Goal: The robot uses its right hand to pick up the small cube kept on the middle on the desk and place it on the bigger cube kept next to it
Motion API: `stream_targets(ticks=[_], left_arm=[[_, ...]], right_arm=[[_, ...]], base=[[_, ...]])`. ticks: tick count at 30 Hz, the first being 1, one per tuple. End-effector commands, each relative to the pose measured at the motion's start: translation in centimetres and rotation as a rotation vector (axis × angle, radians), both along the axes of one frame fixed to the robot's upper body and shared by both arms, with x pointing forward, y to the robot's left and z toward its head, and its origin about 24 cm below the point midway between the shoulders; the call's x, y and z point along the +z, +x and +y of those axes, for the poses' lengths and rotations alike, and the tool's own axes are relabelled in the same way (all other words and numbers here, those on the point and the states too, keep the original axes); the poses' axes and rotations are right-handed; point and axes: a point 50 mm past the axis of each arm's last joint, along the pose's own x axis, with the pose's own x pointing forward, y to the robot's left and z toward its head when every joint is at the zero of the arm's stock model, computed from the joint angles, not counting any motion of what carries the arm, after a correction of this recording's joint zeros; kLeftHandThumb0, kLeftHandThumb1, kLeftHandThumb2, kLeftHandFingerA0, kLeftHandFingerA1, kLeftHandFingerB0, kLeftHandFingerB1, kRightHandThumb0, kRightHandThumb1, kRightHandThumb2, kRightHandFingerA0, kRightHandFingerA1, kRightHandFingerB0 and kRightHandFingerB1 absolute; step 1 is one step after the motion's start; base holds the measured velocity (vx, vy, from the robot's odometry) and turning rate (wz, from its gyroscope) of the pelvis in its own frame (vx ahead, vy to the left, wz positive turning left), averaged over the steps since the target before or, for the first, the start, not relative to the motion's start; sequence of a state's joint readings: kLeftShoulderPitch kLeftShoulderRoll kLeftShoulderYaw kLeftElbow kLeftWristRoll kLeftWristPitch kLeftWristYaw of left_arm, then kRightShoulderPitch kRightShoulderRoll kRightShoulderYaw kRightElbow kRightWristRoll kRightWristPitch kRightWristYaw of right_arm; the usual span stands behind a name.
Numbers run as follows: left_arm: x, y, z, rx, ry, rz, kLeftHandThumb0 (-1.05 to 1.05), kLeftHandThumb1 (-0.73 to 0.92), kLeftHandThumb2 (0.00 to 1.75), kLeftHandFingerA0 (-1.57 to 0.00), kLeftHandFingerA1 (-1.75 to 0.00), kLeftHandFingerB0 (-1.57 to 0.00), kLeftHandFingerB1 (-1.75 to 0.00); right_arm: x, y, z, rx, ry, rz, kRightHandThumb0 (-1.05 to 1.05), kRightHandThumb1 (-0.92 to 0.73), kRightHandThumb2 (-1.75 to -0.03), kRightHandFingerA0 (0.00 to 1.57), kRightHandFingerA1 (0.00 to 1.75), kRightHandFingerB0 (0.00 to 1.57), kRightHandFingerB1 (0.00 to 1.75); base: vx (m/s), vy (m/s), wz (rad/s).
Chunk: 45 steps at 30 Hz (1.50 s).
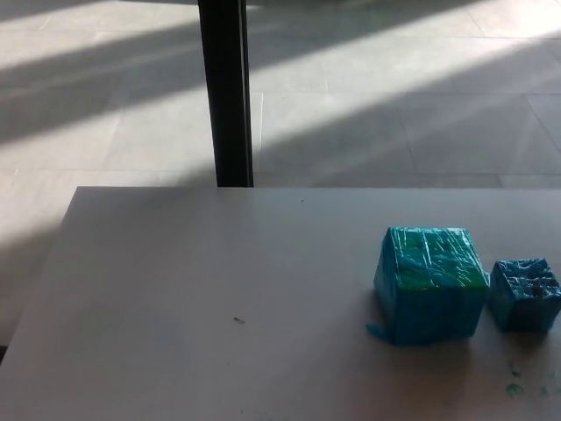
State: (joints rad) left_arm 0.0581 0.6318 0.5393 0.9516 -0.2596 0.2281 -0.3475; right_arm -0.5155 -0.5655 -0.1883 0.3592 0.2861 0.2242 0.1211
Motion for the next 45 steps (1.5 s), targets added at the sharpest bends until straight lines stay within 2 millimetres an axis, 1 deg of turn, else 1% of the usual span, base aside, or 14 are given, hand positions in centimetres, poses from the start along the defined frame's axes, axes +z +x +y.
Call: stream_targets(ticks=[1,2,8,10,11,15,16,17,18,21,31,37,38,45], left_arm=[[0.7,-0.1,0.6,-0.007,0.018,0.002,-0.92,0.92,0.71,-0.39,-0.51,-0.31,-0.38],[0.7,-0.1,0.6,0.011,0.006,-0.008,-0.92,0.92,0.69,-0.38,-0.52,-0.32,-0.38],[0.5,-0.1,0.7,0.017,0.003,-0.002,-0.92,0.92,0.69,-0.37,-0.5,-0.31,-0.38],[0.6,-0.2,0.7,0.003,0.01,0.003,-0.91,0.92,0.7,-0.36,-0.51,-0.31,-0.38],[0.6,-0.2,0.7,0.011,0.014,0.006,-0.91,0.92,0.69,-0.37,-0.51,-0.32,-0.38],[0.5,-0.3,0.7,0.002,0.027,0.021,-0.93,0.92,0.7,-0.33,-0.49,-0.33,-0.37],[0.5,-0.2,0.6,0.0,0.029,0.019,-0.88,0.74,1.18,-0.35,-0.6,-0.2,-0.46],[0.5,-0.2,0.6,0.001,0.027,0.016,-0.97,0.82,0.79,-0.35,-0.53,-0.3,-0.4],[0.5,-0.3,0.6,-0.004,0.027,0.015,-0.92,0.92,0.7,-0.36,-0.5,-0.32,-0.38],[0.5,-0.3,0.6,-0.012,0.019,0.01,-0.97,0.83,0.79,-0.33,-0.52,-0.28,-0.4],[0.8,0.0,0.6,-0.012,0.006,0.001,-0.93,0.92,0.7,-0.32,-0.49,-0.28,-0.37],[0.6,0.0,0.4,-0.021,0.015,-0.002,-1.01,0.82,0.8,-0.33,-0.51,-0.28,-0.39],[0.5,0.0,0.4,-0.011,0.002,-0.008,-0.89,0.72,1.18,-0.34,-0.6,-0.19,-0.46],[0.5,-0.1,0.5,-0.007,-0.001,0.001,-0.93,0.74,1.19,-0.35,-0.59,-0.26,-0.47]], right_arm=[[0.1,0.9,2.3,0.138,-0.186,0.027,-0.58,-0.48,-0.85,0.44,0.65,0.34,0.5],[-0.1,1.1,2.6,0.156,-0.199,0.031,-0.54,-0.61,-0.58,0.47,0.63,0.42,0.4],[-1.5,1.6,3.1,0.22,-0.257,0.129,-0.55,-0.49,-0.83,0.4,0.63,0.34,0.51],[-1.7,1.9,3.3,0.236,-0.311,0.165,-0.53,-0.63,-0.58,0.36,0.59,0.3,0.34],[-1.8,1.9,3.2,0.236,-0.334,0.181,-0.57,-0.48,-0.82,0.3,0.61,0.16,0.44],[-2.0,2.4,2.7,0.254,-0.399,0.245,-0.7,-0.42,-0.82,0.07,0.54,0.0,0.14],[-1.8,2.5,2.5,0.249,-0.443,0.264,-0.78,-0.48,-0.86,0.01,0.39,0.0,0.11],[-1.7,2.7,2.4,0.242,-0.486,0.277,-0.8,-0.49,-0.88,0.0,0.26,0.0,0.14],[-1.6,2.8,2.4,0.233,-0.518,0.281,-0.8,-0.49,-0.88,0.0,0.2,0.0,0.15],[-1.2,3.1,2.5,0.235,-0.589,0.282,-0.97,-0.56,-0.86,0.0,0.03,0.0,0.0],[-1.2,4.2,3.4,0.257,-0.694,0.313,-0.82,-0.45,-0.77,0.0,0.0,0.0,0.08],[-2.6,4.7,4.3,0.293,-0.73,0.384,-0.83,-0.49,-0.81,0.0,0.04,0.0,0.04],[-2.9,4.8,4.1,0.286,-0.733,0.413,-0.85,-0.51,-0.8,0.0,0.02,0.0,0.0],[-4.3,4.8,3.0,0.264,-0.82,0.526,-0.81,-0.47,-0.78,0.0,0.08,0.0,0.0]], base=[[0.0,0.0,0.0],[0.0,0.0,0.0],[0.0,0.0,0.0],[0.0,0.0,0.0],[0.0,0.0,0.0],[0.0,0.0,0.0],[0.0,0.0,0.0],[0.0,0.0,0.0],[0.0,0.0,0.0],[0.0,0.0,0.0],[0.0,0.0,0.0],[0.0,0.0,0.0],[0.0,0.0,0.0],[0.0,0.0,0.0]])
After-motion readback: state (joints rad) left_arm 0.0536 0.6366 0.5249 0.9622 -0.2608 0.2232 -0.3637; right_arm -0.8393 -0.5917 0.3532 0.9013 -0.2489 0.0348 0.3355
